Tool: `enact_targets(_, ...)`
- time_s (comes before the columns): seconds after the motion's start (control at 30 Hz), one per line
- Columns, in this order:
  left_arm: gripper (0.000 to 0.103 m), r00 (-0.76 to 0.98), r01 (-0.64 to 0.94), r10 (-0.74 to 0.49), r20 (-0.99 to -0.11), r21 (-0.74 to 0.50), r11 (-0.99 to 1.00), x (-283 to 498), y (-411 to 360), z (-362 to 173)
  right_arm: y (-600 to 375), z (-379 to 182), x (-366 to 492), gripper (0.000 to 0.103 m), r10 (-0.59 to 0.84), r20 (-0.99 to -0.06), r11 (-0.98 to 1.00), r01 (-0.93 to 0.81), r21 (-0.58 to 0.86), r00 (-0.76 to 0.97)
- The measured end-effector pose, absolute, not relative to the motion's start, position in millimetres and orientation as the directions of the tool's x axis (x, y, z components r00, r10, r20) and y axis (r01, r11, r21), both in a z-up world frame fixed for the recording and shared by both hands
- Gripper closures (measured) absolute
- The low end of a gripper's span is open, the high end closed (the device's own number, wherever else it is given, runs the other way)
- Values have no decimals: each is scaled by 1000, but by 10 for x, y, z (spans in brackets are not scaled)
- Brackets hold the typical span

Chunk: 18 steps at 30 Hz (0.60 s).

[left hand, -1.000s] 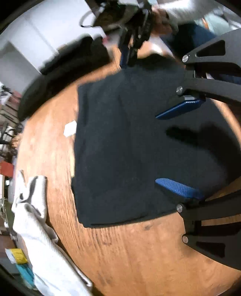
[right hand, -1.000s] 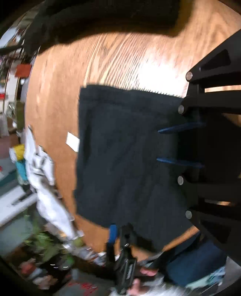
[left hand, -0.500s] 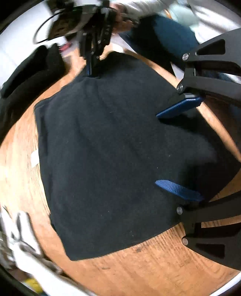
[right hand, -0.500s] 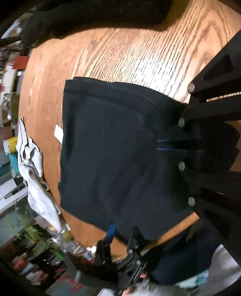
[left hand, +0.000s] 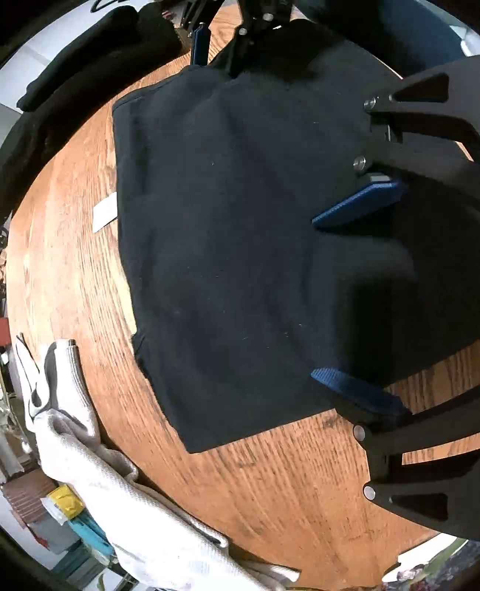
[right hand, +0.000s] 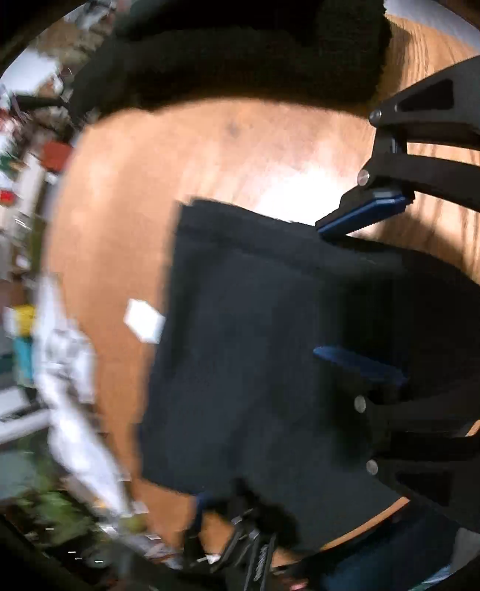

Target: Fold clothes

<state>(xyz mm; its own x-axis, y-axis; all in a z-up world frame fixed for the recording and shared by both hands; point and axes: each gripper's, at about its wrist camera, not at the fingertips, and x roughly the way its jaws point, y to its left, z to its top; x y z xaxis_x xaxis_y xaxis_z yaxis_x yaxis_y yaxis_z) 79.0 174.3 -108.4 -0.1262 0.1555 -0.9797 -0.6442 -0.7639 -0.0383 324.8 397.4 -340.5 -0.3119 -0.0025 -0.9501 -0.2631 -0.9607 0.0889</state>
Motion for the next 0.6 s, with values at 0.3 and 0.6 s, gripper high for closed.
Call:
enact_targets(0.3, 24, -117, -511, 318, -941, -218, -832, 35, 1592, -938, 4385, -3013, 2888, 43, 106, -885, -936, -345, 64, -453)
enact_targets(0.6, 20, -120, -495, 210, -970, -125, -860, -330, 1452, -1366, 4772, -3500, 2660, 30, 164, -950, -921, -387, -51, -266)
